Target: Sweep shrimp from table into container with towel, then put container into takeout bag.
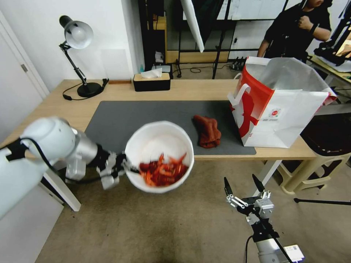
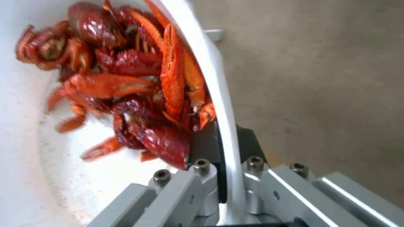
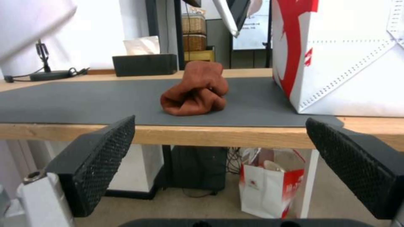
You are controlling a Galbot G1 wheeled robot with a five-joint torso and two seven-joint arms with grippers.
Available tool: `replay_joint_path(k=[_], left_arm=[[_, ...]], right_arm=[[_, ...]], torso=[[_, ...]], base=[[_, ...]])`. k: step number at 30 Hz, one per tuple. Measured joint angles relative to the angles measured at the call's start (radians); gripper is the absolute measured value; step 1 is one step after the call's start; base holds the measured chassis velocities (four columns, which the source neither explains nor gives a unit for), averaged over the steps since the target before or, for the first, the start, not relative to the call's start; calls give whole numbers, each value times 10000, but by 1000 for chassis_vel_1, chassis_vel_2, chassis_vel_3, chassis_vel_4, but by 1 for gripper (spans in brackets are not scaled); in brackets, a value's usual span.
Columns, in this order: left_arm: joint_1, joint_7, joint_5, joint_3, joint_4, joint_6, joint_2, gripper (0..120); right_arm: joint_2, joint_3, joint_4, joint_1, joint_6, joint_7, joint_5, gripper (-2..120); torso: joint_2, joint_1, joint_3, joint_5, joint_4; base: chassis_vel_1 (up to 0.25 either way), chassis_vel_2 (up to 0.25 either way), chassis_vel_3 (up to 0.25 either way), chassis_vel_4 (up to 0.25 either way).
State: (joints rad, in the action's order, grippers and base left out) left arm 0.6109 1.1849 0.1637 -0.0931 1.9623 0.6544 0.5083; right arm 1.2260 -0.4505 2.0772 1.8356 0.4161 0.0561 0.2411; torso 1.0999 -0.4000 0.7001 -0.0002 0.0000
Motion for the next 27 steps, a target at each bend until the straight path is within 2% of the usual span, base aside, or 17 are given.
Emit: replay_joint_path(k=[3,5,6,7,8,9,10,11,12,14,15,18,19,22,23,26,27], left_arm=[[-260,-49,-172,97,-170,-85,44,0],[-1226,-255,-752,567,-836,-443,330,0],[-1226,-255,-752,567,-836,-443,330,0],[-1667,-325,-845,856,-1111,-511,501,0],[-2500,-461,-920,1353,-1648,-613,932,0],[-2500,-461,-920,1353,-1648,-613,932,0],[-2979,-516,-944,1627,-1979,-670,1231,0],[-3691,-576,-973,2007,-2514,-745,1775,0],[-3691,-576,-973,2007,-2514,-745,1775,0],[-4701,-645,-979,2552,-3364,-817,2626,0],[-4701,-645,-979,2552,-3364,-817,2626,0],[-5593,-649,-790,3072,-4268,-819,3577,0],[-5593,-649,-790,3072,-4268,-819,3577,0],[-6208,-649,-577,3499,-5100,-765,4396,0],[-6208,-649,-577,3499,-5100,-765,4396,0],[-6776,-731,-307,3907,-6007,-648,5268,0],[-6776,-731,-307,3907,-6007,-648,5268,0]], right_arm=[[6,24,1,-7,0,0,-22,100],[19,107,-22,-65,-7,5,-124,100],[19,107,-22,-65,-7,5,-124,100],[32,138,-46,-86,-10,5,-161,100],[48,172,-83,-105,-12,5,-218,100],[48,172,-83,-105,-12,5,-218,100],[60,182,-102,-116,-12,5,-252,100],[79,186,-124,-123,-11,3,-295,100],[79,186,-124,-123,-11,3,-295,100],[140,189,-160,-121,9,-8,-399,100],[140,189,-160,-121,9,-8,-399,100],[269,192,-200,-94,74,-35,-472,100],[269,192,-200,-94,74,-35,-472,100],[391,190,-227,-79,121,-57,-538,100],[391,190,-227,-79,121,-57,-538,100],[504,202,-254,-74,156,-99,-595,100],[504,202,-254,-74,156,-99,-595,100]], torso=[[0,0,0,1,0],[0,0,1,1,3],[0,0,1,1,3],[0,0,0,2,4],[0,0,1,-1,0],[0,0,1,-1,0],[0,0,0,3,1],[0,0,1,3,1],[0,0,1,3,1],[-1,-1,1,4,-1],[-1,-1,1,4,-1],[0,-1,1,5,0],[0,-1,1,5,0],[0,-1,0,5,0],[0,-1,0,5,0],[0,-1,0,4,-3],[0,-1,0,4,-3]], base=[[0,0,0,0],[0,0,0,0],[0,0,0,0],[0,0,0,0],[0,0,0,0],[0,0,0,0],[0,0,0,0],[0,0,0,0],[0,0,0,0],[0,0,0,0],[0,0,0,0],[0,0,0,0],[0,0,0,0],[0,0,0,0],[0,0,0,0],[0,0,0,0],[0,0,0,0]])
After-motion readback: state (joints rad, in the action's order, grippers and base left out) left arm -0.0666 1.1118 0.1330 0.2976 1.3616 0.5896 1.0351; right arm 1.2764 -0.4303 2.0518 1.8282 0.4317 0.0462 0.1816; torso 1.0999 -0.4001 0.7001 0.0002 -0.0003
